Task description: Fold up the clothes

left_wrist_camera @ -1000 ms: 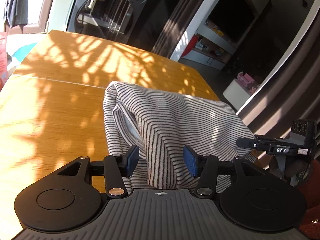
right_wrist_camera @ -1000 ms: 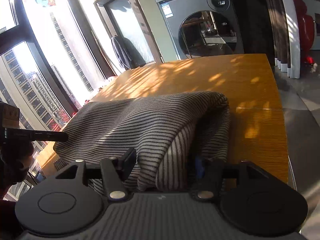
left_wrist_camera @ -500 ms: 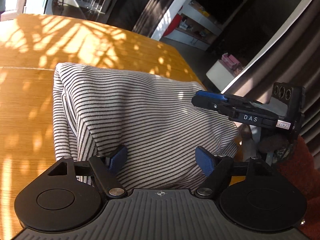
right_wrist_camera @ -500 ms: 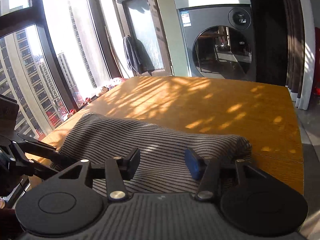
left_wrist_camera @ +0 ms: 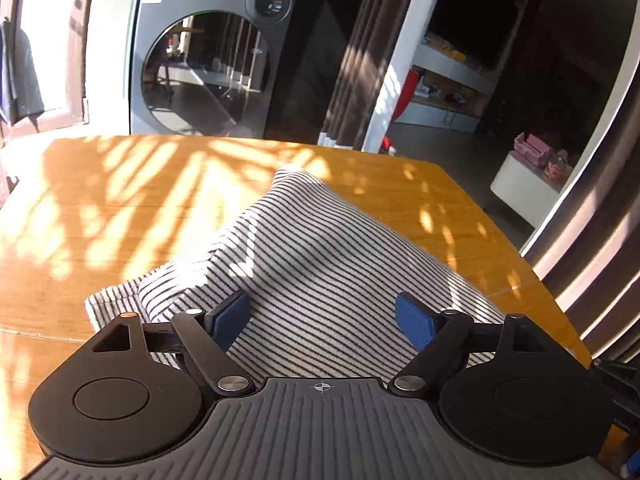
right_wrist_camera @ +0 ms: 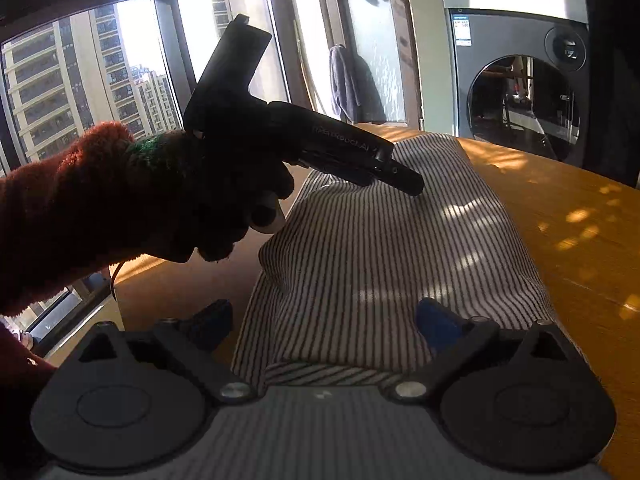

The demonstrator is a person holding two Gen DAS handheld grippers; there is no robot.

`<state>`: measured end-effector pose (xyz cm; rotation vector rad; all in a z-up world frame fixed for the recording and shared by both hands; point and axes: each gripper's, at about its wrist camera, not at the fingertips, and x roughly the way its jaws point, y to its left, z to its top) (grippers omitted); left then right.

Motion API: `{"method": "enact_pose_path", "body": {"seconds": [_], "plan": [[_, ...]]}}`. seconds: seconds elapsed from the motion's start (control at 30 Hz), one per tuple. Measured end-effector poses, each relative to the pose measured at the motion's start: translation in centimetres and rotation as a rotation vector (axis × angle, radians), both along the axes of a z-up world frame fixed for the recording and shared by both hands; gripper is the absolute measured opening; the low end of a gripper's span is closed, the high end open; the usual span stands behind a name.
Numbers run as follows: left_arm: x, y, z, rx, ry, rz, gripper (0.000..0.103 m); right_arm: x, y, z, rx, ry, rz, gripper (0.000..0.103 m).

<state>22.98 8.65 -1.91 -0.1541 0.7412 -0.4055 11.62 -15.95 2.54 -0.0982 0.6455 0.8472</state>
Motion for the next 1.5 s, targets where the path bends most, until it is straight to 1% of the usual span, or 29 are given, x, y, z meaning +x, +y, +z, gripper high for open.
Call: {"method": "enact_pose_path", "body": {"seconds": [0.03,0.1,0.17,0.23,0.3,0.37,0.43,0.47,0.53,0.6,0.63,0.8,0.87,0.93,0.97,1.03,1.13,1.17,1.2,1.27,1.33,1.37,1.43,1.5], "plan": [[-0.4,0.2,0.2,-0.007,0.0,0.007,0.096,-0.3,0.1,0.3,-0.007,-0.01,0.01,0.103],[-1.8,0.8,0.7,-0.006,-0.014,0.008,0.097,-0.2,-0.7,1.2,0.007,-0.018,-0.009,0.103],[-3.6,1.6,1.1,-0.015,-0.019,0.0,0.097,0.2,-2.1,2.2,0.011,-0.056,-0.081,0.103],[-5.4,2.3,1.2,-0.059,-0.004,-0.011,0.097,0.7,-3.6,3.0,-0.004,-0.11,-0.166,0.103],[-6.8,2.8,0.9,-0.132,0.033,-0.026,0.097,1.2,-4.5,3.0,-0.068,-0.144,-0.229,0.103],[-7.8,2.7,0.5,-0.191,0.067,-0.048,0.097,1.5,-4.6,2.1,-0.171,-0.156,-0.278,0.103],[-8.4,2.3,0.0,-0.202,0.081,-0.068,0.095,1.6,-4.5,0.8,-0.239,-0.154,-0.292,0.103],[-8.5,1.9,-0.3,-0.193,0.088,-0.077,0.094,1.5,-4.5,0.2,-0.265,-0.153,-0.302,0.103],[-8.0,1.3,-1.1,-0.153,0.093,-0.08,0.092,1.0,-4.5,0.0,-0.241,-0.152,-0.341,0.103],[-7.0,1.0,-1.4,-0.136,0.059,-0.075,0.092,0.8,-4.3,0.0,-0.233,-0.143,-0.372,0.103],[-6.4,0.9,-1.4,-0.133,0.057,-0.061,0.092,0.8,-4.1,-0.1,-0.226,-0.137,-0.389,0.103],[-2.2,1.0,-1.3,-0.14,0.04,0.051,0.09,0.9,-4.2,-0.6,-0.113,-0.035,-0.416,0.103],[-1.7,1.9,-0.9,-0.189,0.046,0.088,0.09,1.1,-4.6,-0.8,-0.072,-0.004,-0.423,0.103],[-2.8,3.1,-0.1,-0.231,0.021,0.101,0.092,1.3,-5.3,-0.9,-0.029,0.036,-0.424,0.103],[-3.4,3.7,0.3,-0.25,0.005,0.107,0.093,1.6,-6.0,-1.1,0.008,0.074,-0.424,0.103],[-5.3,5.2,1.4,-0.272,-0.049,0.136,0.094,1.8,-6.9,-1.2,0.075,0.11,-0.426,0.103],[-7.5,7.6,2.8,-0.332,-0.109,0.176,0.096,1.7,-6.6,-1.1,0.071,0.105,-0.427,0.103],[-7.8,8.1,3.1,-0.354,-0.107,0.17,0.099,1.7,-6.4,-1.1,0.067,0.104,-0.427,0.103],[-7.8,8.2,3.1,-0.369,-0.078,0.138,0.099,1.7,-6.3,-1.1,0.065,0.103,-0.427,0.103],[-7.4,7.6,2.4,-0.377,0.004,0.057,0.099,1.7,-6.2,-1.0,0.062,0.102,-0.43,0.103],[-7.1,6.4,1.2,-0.368,0.076,-0.012,0.099,1.6,-6.3,-1.0,0.067,0.102,-0.432,0.103],[-7.2,5.6,0.3,-0.356,0.101,-0.024,0.1,1.7,-6.3,-1.0,0.069,0.103,-0.434,0.103],[-7.1,4.5,-1.4,-0.33,0.144,0.0,0.1,1.6,-6.3,-0.9,0.07,0.103,-0.435,0.103],[-6.6,4.2,-2.2,-0.349,0.139,0.027,0.1,1.6,-6.3,-0.9,0.07,0.102,-0.436,0.103]]}}
